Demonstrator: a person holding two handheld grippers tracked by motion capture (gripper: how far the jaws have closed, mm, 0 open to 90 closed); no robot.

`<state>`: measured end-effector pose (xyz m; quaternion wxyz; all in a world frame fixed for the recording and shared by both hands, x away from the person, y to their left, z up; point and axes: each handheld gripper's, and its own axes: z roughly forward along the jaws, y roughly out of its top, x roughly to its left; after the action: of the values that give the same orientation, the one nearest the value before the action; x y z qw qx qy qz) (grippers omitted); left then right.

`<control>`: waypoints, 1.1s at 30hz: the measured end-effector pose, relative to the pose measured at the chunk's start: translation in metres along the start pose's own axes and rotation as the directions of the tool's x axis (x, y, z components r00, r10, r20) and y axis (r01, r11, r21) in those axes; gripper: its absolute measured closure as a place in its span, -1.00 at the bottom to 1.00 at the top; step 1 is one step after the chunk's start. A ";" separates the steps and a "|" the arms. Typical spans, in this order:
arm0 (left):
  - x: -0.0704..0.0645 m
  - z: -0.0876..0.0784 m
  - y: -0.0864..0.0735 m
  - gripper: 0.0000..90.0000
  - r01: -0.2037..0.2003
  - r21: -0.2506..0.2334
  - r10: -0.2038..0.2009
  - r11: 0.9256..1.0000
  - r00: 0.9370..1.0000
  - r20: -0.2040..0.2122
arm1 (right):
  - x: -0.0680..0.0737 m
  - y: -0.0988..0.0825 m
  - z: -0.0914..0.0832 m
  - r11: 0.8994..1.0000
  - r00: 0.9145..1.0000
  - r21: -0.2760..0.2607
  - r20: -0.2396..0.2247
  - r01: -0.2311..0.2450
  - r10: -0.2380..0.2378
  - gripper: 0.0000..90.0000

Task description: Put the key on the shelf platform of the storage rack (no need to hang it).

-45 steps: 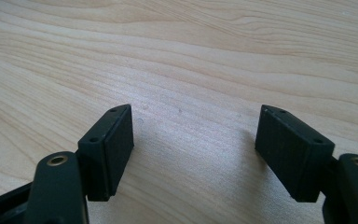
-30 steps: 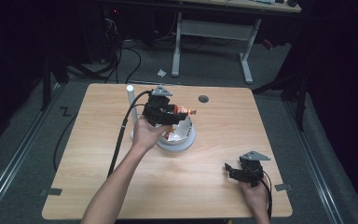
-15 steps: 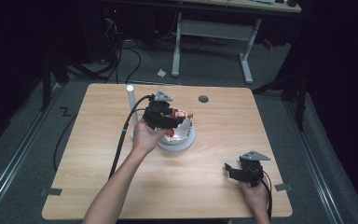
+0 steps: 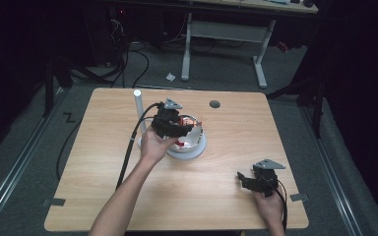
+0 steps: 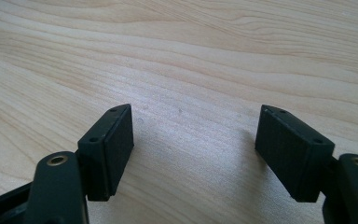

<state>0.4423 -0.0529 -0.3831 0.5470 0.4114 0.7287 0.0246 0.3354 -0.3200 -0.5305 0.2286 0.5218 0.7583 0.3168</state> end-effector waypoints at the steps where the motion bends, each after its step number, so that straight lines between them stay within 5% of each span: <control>1: 0.000 0.001 -0.001 0.00 0.004 0.000 -0.004 1.000 1.000 -0.002 | 0.000 0.000 0.000 1.000 1.000 0.000 0.000 0.000 0.000 -0.37; 12: 0.010 0.015 -0.003 0.00 0.022 -0.012 -0.023 1.000 0.999 -0.033 | 0.000 0.000 0.000 1.000 1.000 0.000 -0.001 0.000 0.000 -0.37; 33: 0.024 0.040 -0.018 -0.01 -0.018 -0.055 0.013 0.998 0.997 -0.077 | 0.000 0.000 0.000 1.000 1.000 0.000 -0.001 0.000 0.000 -0.37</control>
<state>0.4636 -0.0664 -0.4261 0.5296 0.4003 0.7450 0.0650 0.3354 -0.3200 -0.5305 0.2283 0.5218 0.7584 0.3170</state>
